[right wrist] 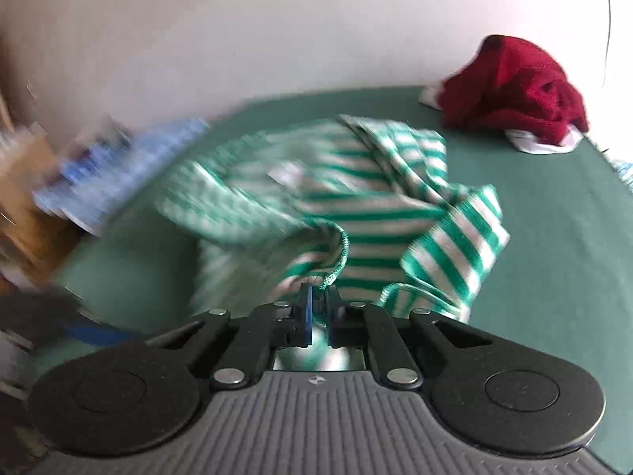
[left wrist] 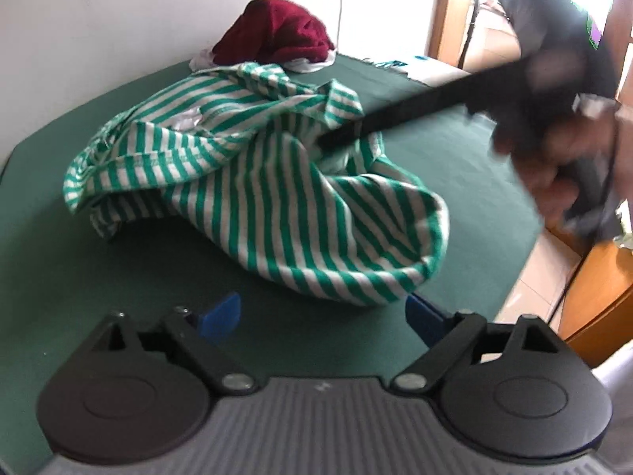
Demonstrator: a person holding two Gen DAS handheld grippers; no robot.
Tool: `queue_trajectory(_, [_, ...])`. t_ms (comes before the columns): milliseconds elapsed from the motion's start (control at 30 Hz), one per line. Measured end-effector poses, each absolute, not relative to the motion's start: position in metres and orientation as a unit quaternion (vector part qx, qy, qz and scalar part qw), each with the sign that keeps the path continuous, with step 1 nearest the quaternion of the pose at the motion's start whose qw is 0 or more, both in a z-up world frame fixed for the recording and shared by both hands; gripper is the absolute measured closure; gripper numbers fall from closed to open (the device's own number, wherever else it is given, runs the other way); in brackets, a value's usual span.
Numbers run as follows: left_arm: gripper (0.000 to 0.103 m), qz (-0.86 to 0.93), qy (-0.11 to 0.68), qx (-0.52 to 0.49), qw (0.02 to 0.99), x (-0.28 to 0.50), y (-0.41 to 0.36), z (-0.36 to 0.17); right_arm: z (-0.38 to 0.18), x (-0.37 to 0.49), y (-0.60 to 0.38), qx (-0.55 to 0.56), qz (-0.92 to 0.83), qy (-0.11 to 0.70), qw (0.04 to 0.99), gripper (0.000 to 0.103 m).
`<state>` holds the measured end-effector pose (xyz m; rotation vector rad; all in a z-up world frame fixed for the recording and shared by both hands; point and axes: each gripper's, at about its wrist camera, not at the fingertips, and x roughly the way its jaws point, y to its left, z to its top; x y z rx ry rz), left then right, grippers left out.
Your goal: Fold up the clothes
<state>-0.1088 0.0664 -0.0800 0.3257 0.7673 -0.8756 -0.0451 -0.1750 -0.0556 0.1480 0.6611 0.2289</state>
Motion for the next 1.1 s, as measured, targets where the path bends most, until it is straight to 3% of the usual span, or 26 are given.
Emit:
queue_trajectory(200, [0.003,-0.446,0.348,0.142,0.813,-0.122,0.08,-0.073,-0.014,-0.074,-0.166,0.044,0.159,0.263,0.951,0.093])
queue_trajectory(267, [0.003,-0.45,0.346,0.147,0.81,-0.122,0.079,-0.074,-0.001,-0.083,-0.163,0.035,0.174,0.242,0.954,0.053])
queue_trajectory(300, [0.003,-0.45,0.346,0.15,0.81,-0.122,0.078,-0.073,-0.006,-0.08,-0.158,0.004,0.121,0.243,0.962,0.051])
queue_trajectory(367, [0.003,-0.45,0.343,0.146,0.812,-0.121,0.078,-0.072,-0.018,-0.077,-0.149,-0.048,0.044,0.258,0.964,0.064])
queue_trajectory(433, [0.003,-0.45,0.34,0.14,0.814,-0.12,0.081,-0.071,-0.024,-0.089,-0.152,-0.032,0.09,0.285,0.954,0.07])
queue_trajectory(667, [0.006,-0.455,0.332,0.137,0.815,-0.12,0.085,-0.073,-0.061,-0.123,-0.135,-0.046,0.09,0.363,0.926,0.07])
queue_trajectory(767, [0.003,-0.454,0.323,0.151,0.817,-0.116,0.08,-0.073,-0.077,-0.116,-0.129,-0.066,0.06,0.362,0.928,0.064])
queue_trajectory(833, [0.003,-0.455,0.324,0.154,0.815,-0.112,0.078,-0.073,-0.087,-0.111,-0.124,-0.08,0.039,0.362,0.928,0.065])
queue_trajectory(900, [0.003,-0.451,0.329,0.157,0.815,-0.109,0.073,-0.074,-0.091,-0.11,-0.125,-0.085,0.052,0.371,0.923,0.092])
queue_trajectory(933, [0.003,-0.449,0.336,0.161,0.812,-0.108,0.07,-0.074,-0.09,-0.11,-0.128,-0.076,0.055,0.374,0.923,0.097])
queue_trajectory(1100, [0.003,-0.446,0.354,0.15,0.809,-0.112,0.068,-0.072,-0.058,-0.139,-0.146,-0.012,0.136,0.361,0.922,0.098])
